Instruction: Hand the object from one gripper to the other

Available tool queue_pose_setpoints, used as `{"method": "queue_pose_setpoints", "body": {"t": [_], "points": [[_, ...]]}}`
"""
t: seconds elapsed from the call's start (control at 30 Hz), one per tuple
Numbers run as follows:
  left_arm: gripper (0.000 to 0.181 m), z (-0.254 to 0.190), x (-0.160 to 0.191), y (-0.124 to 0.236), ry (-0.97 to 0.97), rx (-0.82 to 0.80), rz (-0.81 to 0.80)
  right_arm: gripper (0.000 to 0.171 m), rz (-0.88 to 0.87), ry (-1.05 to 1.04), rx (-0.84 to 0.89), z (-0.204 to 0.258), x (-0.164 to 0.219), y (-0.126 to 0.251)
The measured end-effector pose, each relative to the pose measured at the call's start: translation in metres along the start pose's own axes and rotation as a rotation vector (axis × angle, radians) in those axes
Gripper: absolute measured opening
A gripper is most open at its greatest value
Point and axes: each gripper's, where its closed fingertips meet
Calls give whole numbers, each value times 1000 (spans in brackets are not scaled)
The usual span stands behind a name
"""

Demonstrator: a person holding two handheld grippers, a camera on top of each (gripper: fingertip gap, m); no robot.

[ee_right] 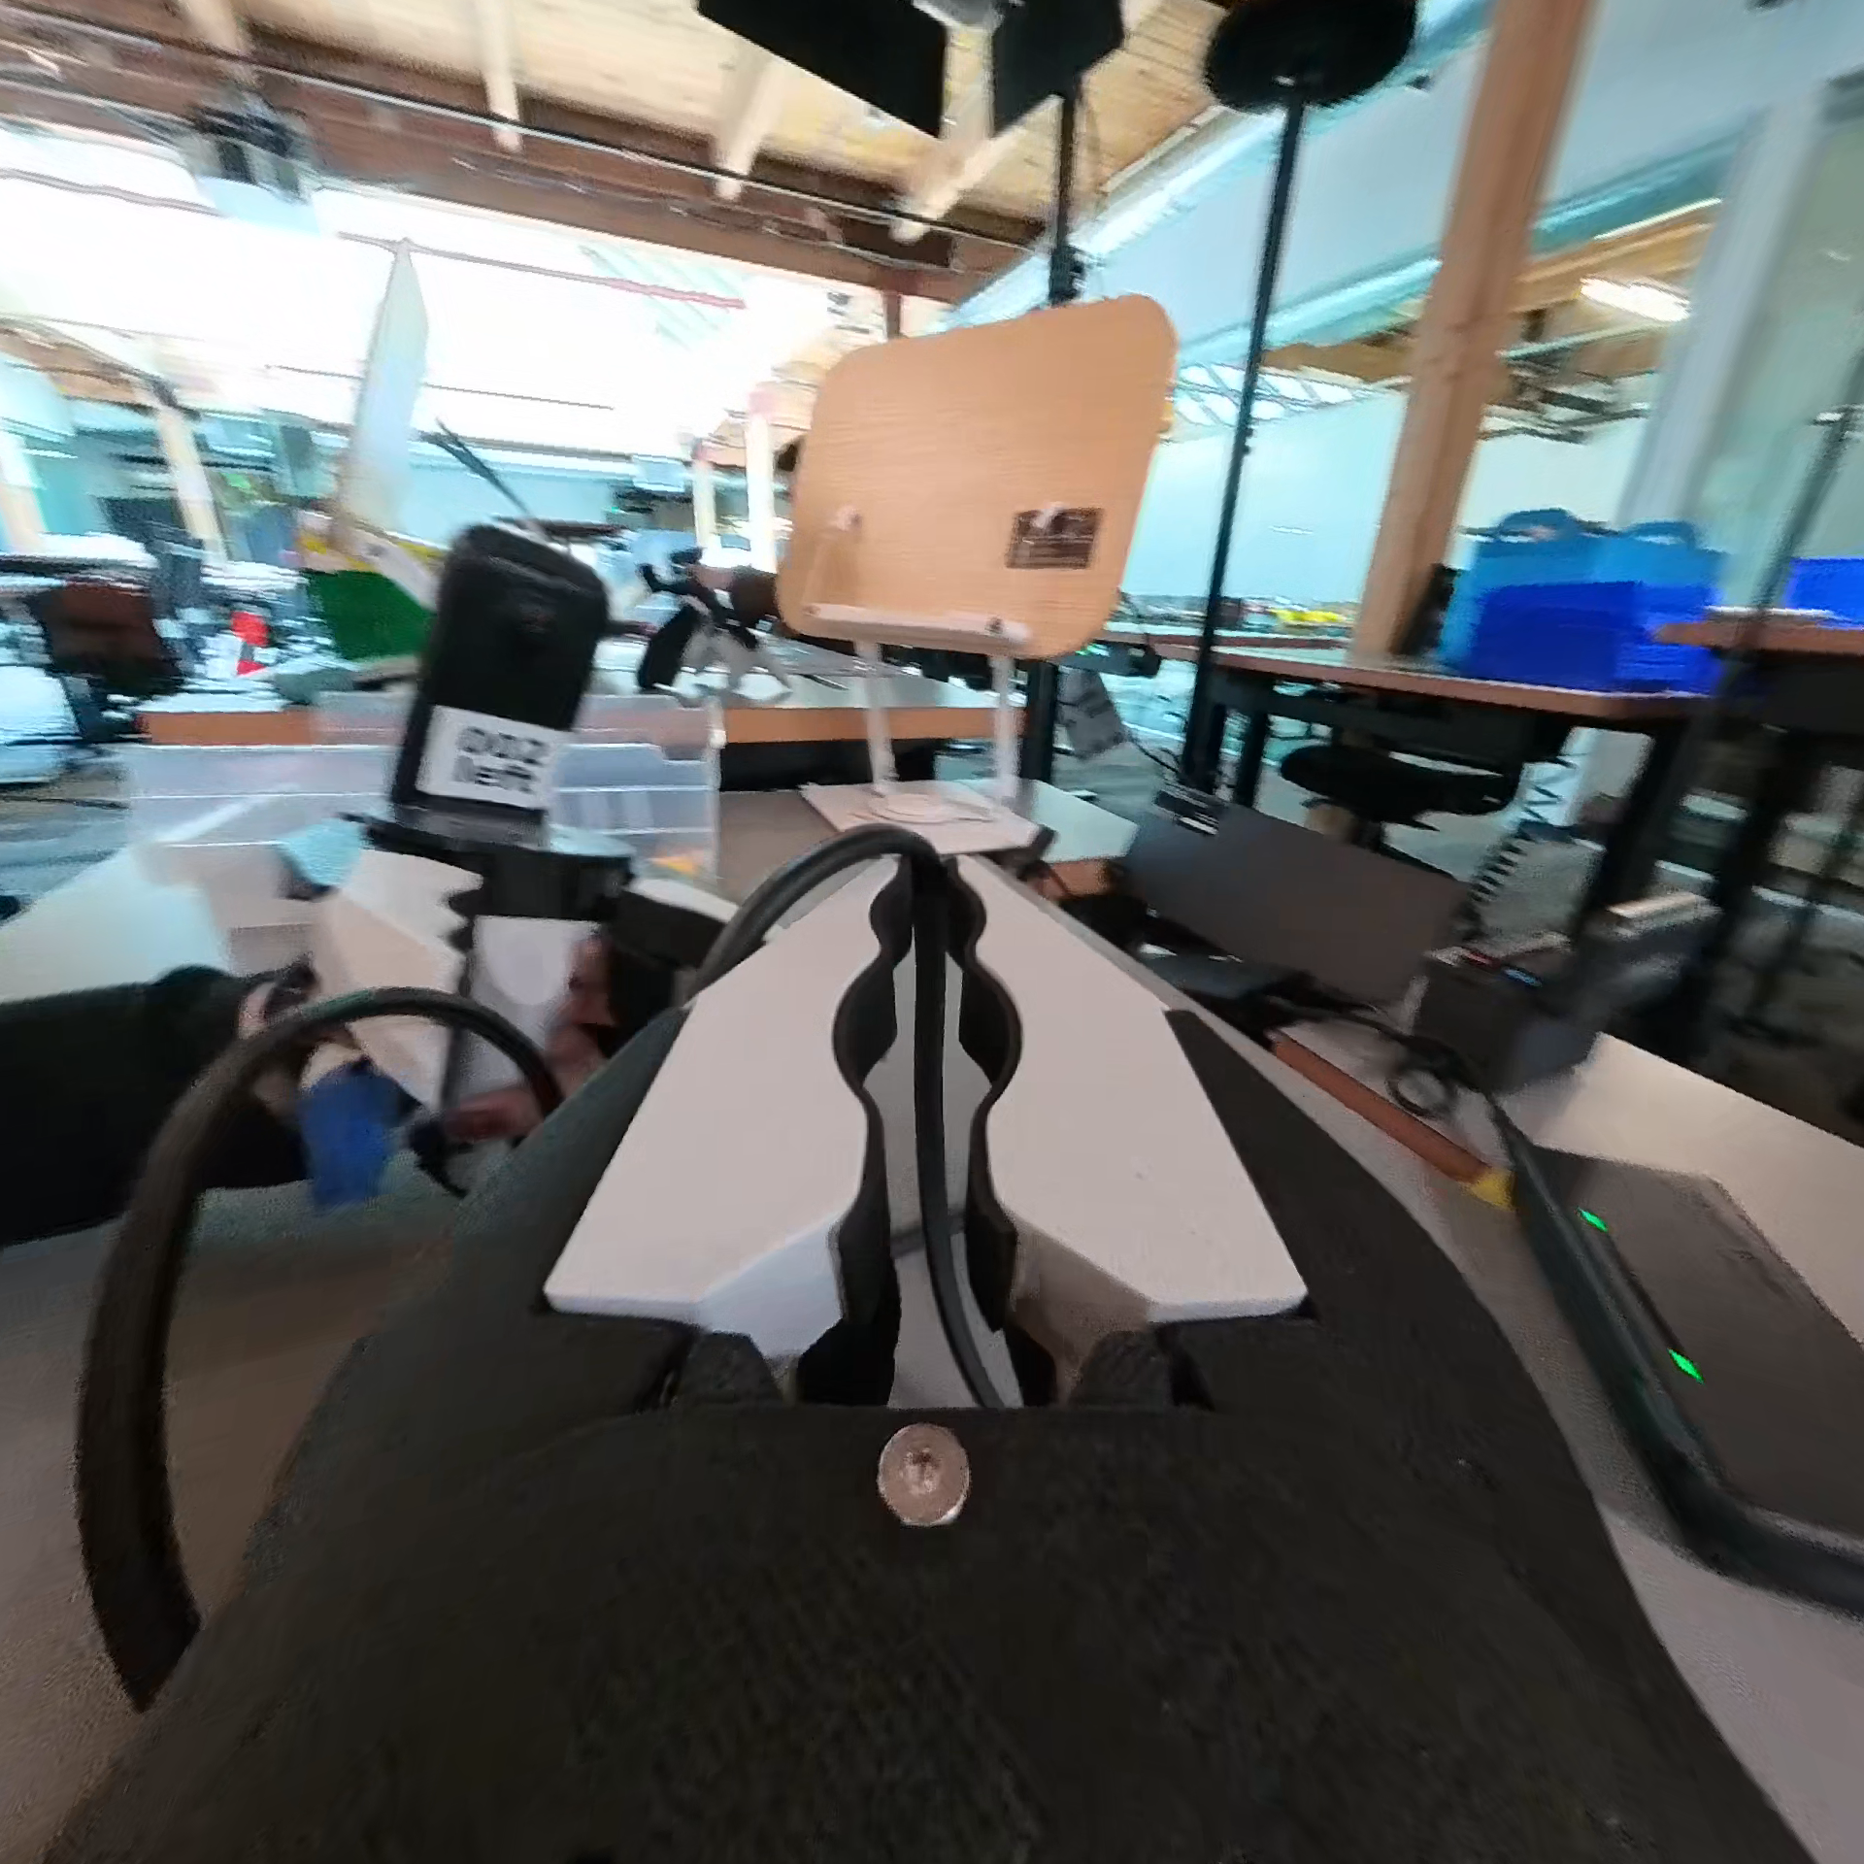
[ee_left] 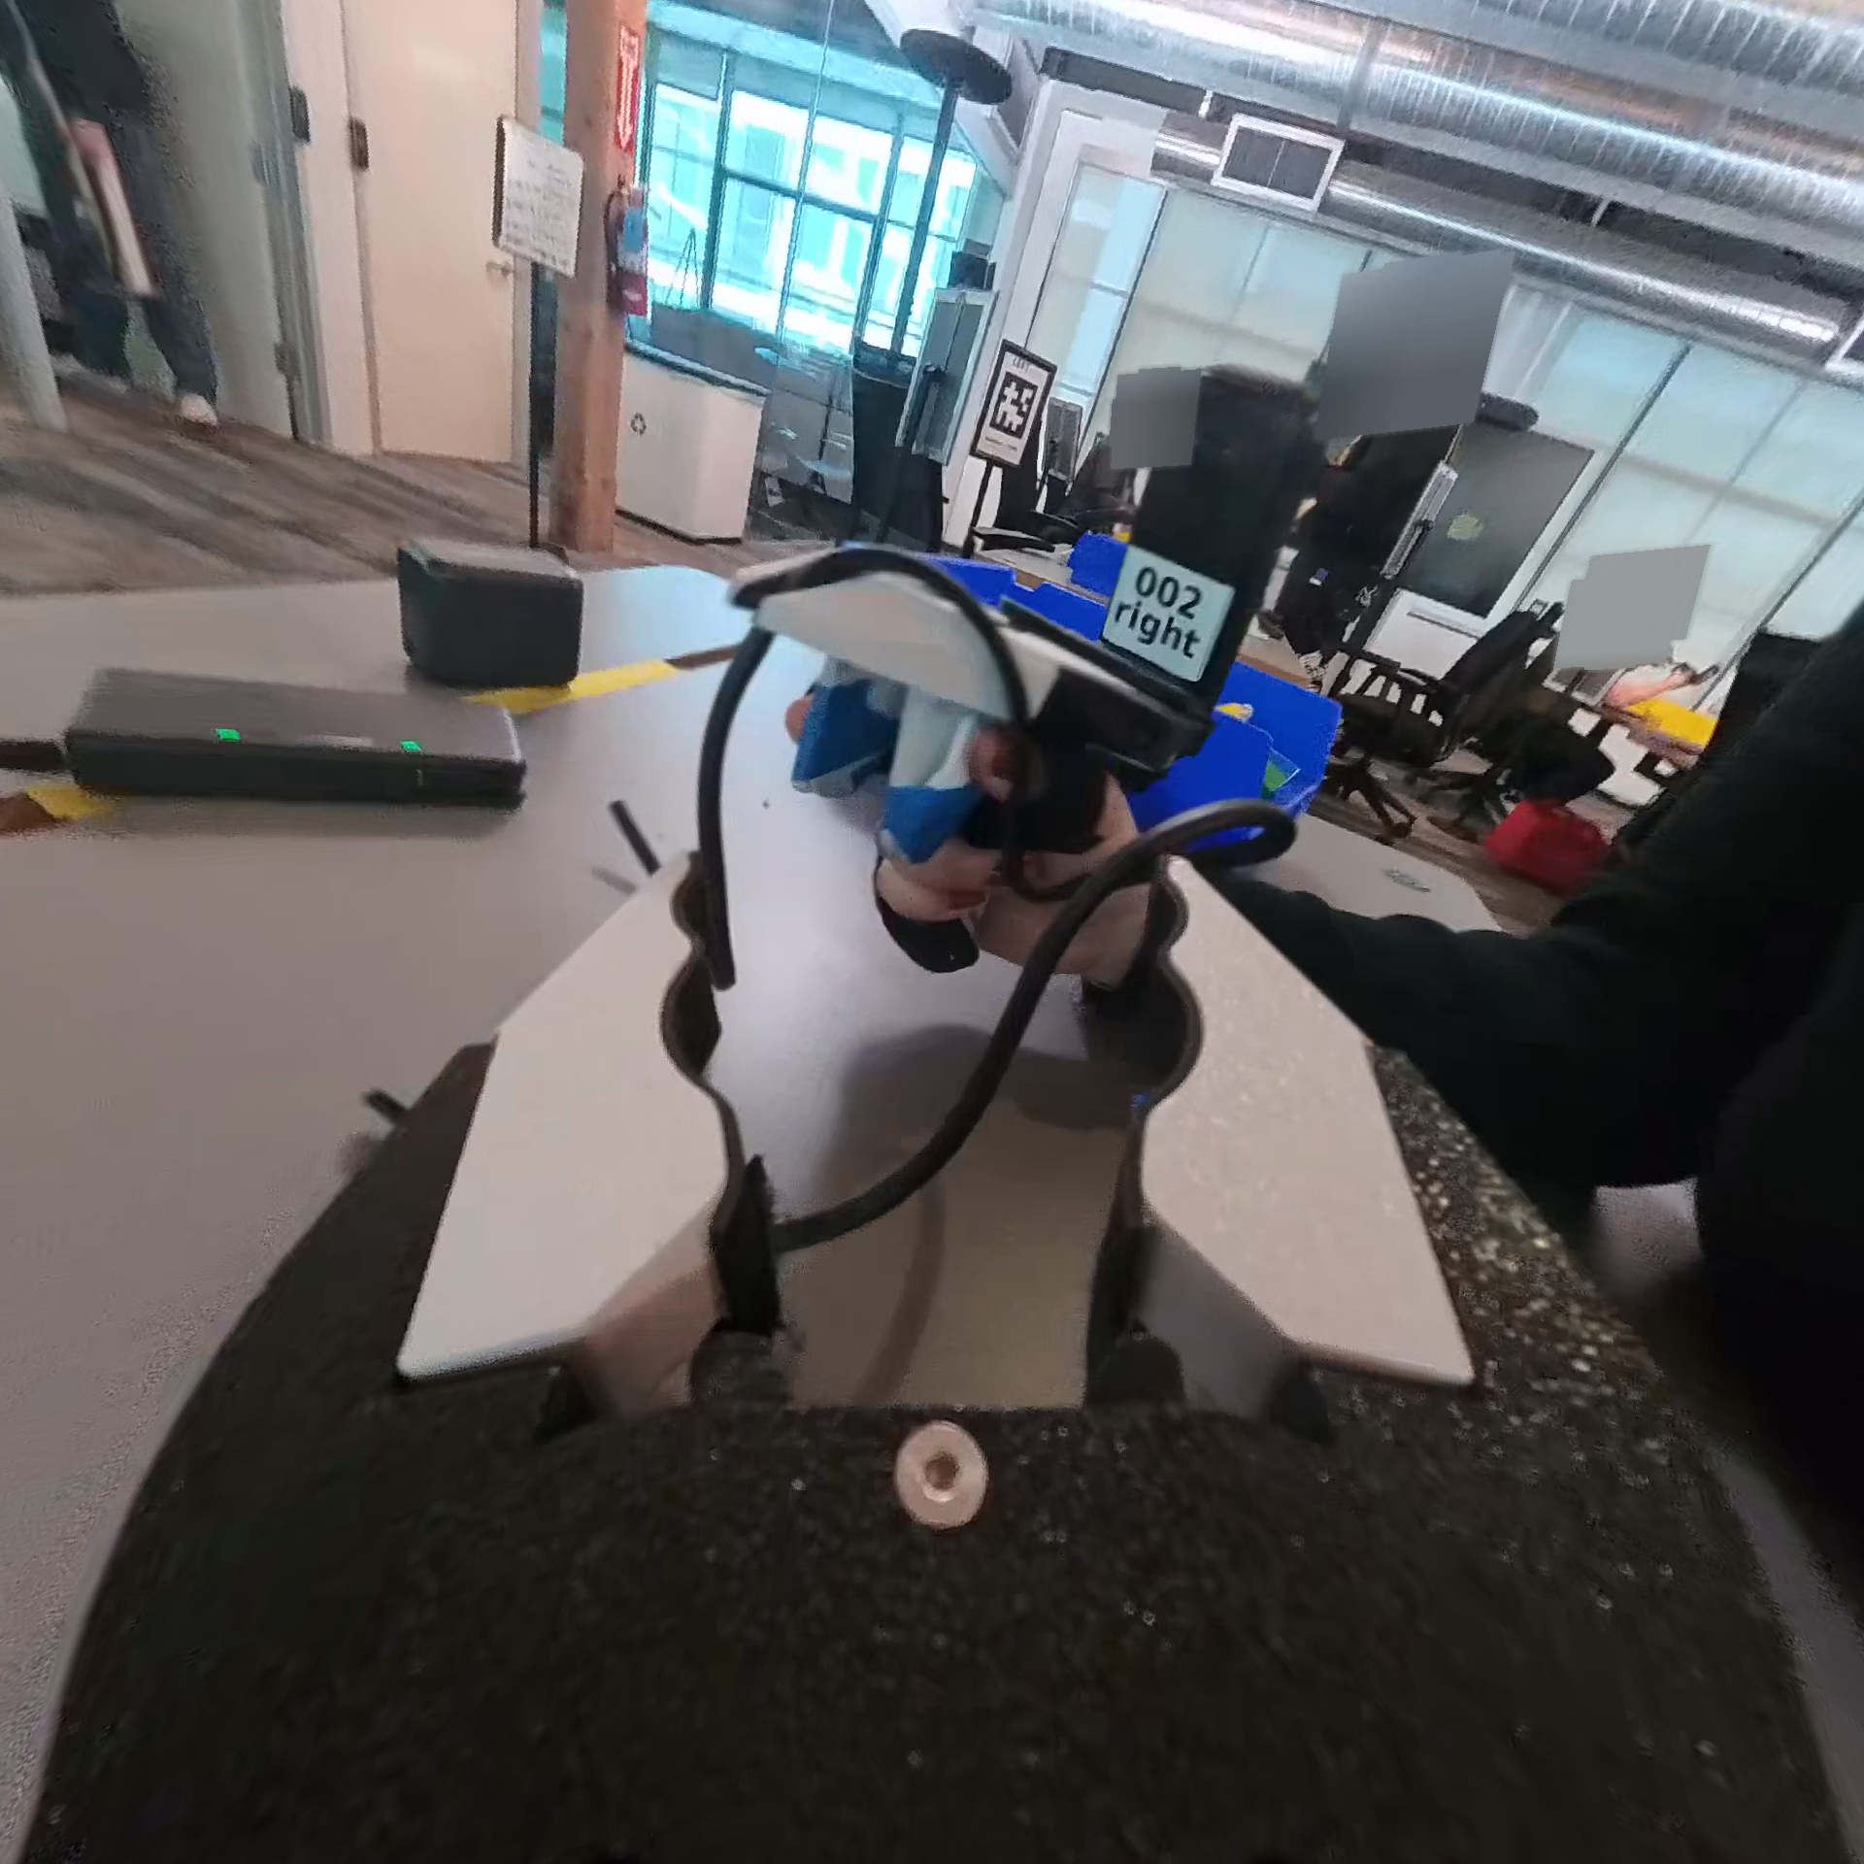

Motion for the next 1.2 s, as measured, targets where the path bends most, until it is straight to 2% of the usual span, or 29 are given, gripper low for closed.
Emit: {"method": "queue_pose_setpoints", "body": {"t": [0.07, 0.13, 0.23, 0.3, 0.37, 0.43, 0.53, 0.63, 0.77, 0.9, 1.1, 1.2], "points": [[87, 0, 4, -6, 51, 8, 15, 4, -15, -21, -70, 11, -2, -2], [83, 4, 9, -10, 79, -15, 35, 3, -43, -49, -141, 22, -7, -2], [64, 8, 16, -12, 76, -39, 70, 3, -98, -145, -257, 35, -15, 0], [44, 4, 16, -13, 77, -6, 60, 3, -131, -202, -316, 39, -21, 3], [3, -8, 13, -11, 66, 73, 44, 4, -153, -225, -331, 39, -24, 6], [2, -10, 11, -9, 62, 92, 31, 4, -158, -230, -328, 37, -25, 7], [1, 0, 8, -3, 4, 14, 30, 6, -155, -216, -287, 31, -22, 7], [2, 15, -4, 8, -59, -115, -19, 29, -116, -201, -240, 26, -15, 3], [1, 29, -30, 33, -110, -249, -173, 41, -71, -206, -222, 23, -7, 0], [1, 26, -46, 48, -94, -221, -285, 52, 9, -180, -273, 34, 6, -3], [1, 12, -48, 46, -103, -118, -297, 81, 189, -59, -373, 70, 41, -18], [2, -7, -48, 40, -117, -2, -289, 75, 237, 36, -352, 77, 51, -24]]}}
Point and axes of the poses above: each gripper's, where its closed fingertips meet, y back along the fingers, x out of its underside, z = x × y across the jaws, and after that the axes turned 1 degree about z, right-handed
